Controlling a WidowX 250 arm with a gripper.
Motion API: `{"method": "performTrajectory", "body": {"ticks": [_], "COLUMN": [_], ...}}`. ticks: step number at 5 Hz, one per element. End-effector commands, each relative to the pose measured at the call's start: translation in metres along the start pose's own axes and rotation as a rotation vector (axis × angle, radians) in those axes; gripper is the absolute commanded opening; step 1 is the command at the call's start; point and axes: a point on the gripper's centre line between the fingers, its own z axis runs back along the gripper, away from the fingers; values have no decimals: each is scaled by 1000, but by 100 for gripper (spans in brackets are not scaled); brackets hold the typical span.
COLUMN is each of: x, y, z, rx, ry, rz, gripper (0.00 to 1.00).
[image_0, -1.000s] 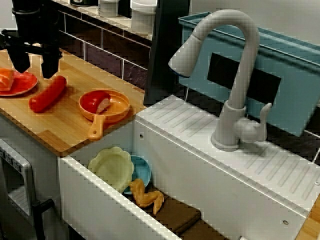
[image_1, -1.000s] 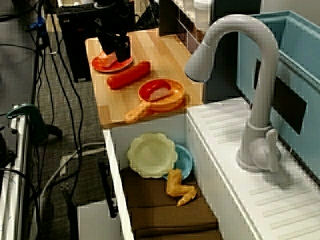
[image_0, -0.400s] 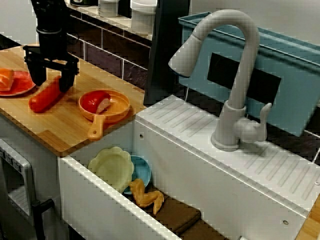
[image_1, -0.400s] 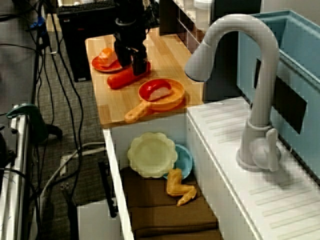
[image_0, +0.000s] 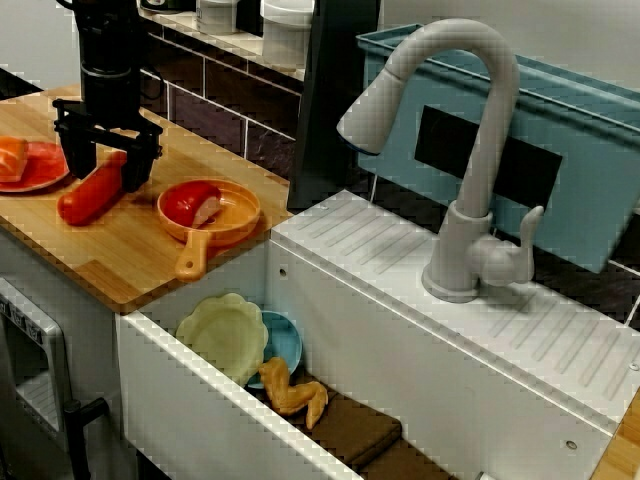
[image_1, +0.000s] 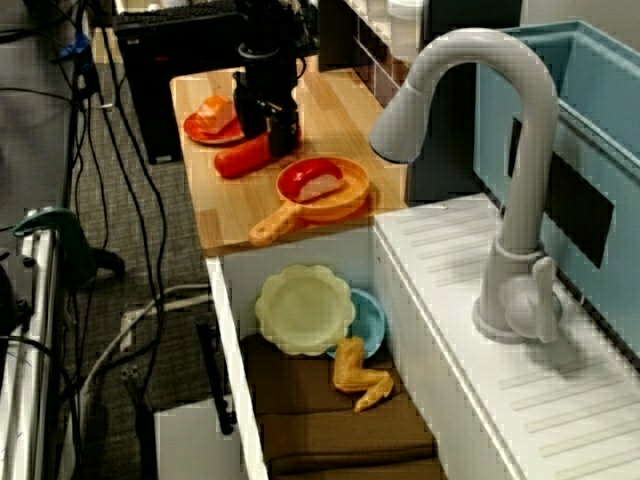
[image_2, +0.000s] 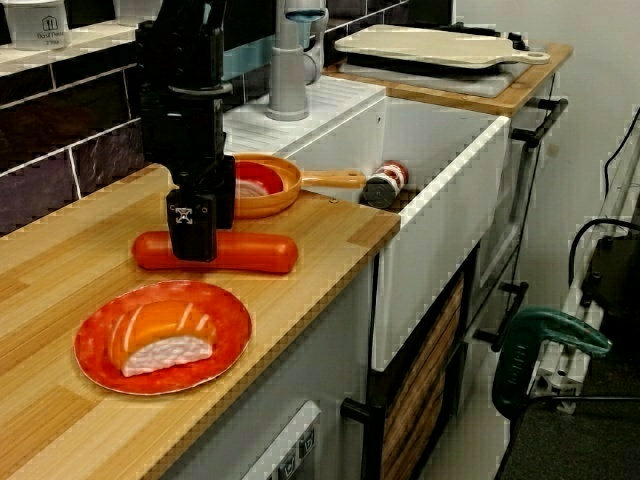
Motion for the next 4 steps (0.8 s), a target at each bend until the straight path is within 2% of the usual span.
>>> {"method": "performTrajectory", "body": {"ticks": [1, 4], "x": [2, -3], "y": [9, 15], "z": [22, 18], "rx": [-3, -1], "ry": [-22, -15], "rz": [-2, 9], "gripper": [100, 100]}}
